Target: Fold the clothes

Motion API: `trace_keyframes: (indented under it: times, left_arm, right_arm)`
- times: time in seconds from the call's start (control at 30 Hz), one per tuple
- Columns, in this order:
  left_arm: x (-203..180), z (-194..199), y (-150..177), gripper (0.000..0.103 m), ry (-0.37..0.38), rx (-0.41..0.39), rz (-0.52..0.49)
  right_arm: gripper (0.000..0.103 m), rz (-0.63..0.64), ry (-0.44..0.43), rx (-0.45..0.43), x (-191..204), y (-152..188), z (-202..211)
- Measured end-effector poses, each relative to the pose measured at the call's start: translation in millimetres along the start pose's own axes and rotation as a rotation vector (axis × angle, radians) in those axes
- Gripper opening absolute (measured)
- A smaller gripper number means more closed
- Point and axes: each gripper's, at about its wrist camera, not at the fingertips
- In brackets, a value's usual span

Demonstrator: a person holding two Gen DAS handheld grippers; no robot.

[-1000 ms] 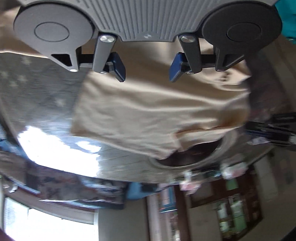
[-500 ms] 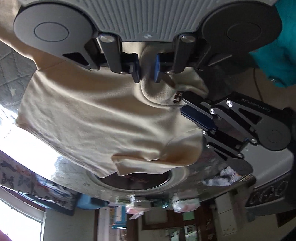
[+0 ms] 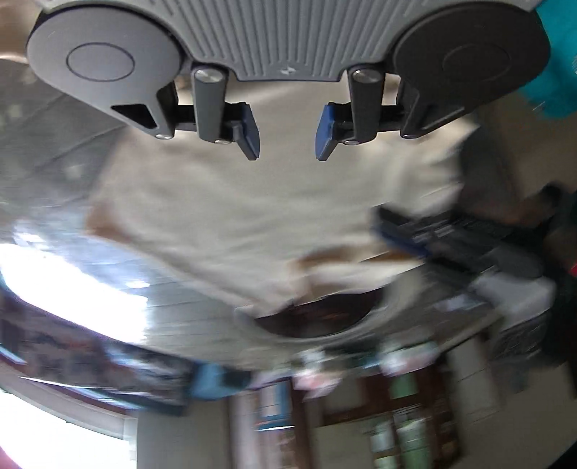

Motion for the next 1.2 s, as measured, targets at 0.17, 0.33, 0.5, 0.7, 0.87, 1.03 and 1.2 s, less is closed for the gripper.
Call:
trace_keyframes:
  times: [0.17, 0.33, 0.5, 0.7, 0.87, 1.03, 1.2]
  left_arm:
    - [21, -8, 1, 0.023, -0.063, -0.009, 0.041]
    - [29, -4, 5, 0.022, -0.069, -0.033, 0.065]
    - [19, -7, 8, 0.022, -0.118, -0.042, 0.001]
    - [16, -10, 9, 0.022, -0.177, -0.067, -0.028]
    - [24, -14, 1, 0.022, -0.207, -0.079, -0.022]
    - [40, -17, -13, 0.023, -0.192, -0.076, 0.054]
    - [39, -16, -32, 0.022, -0.133, -0.117, 0.087]
  right_arm:
    - [0.035, -0.177, 0.211, 0.026, -56, -11, -49]
    - [0.033, -0.28, 0.279, 0.031, -89, -13, -83]
    - [0.018, -0.322, 0.285, 0.012, -105, -26, -101]
    - [0.013, -0.322, 0.298, 0.004, -113, -50, -126]
    - [0.013, -0.305, 0.3, -0.003, -113, -75, -152]
    - [0.019, -0.275, 0.305, 0.002, -114, -96, -167]
    - [0.02, -0.231, 0.282, -0.008, -107, -98, -148]
Point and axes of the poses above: each gripper's, at about its wrist camera, not at the fingertips, and z roughly against the way its jaws point, x to its left, y to its underside, and after that the axes turned 14 degrees about y, right-handed
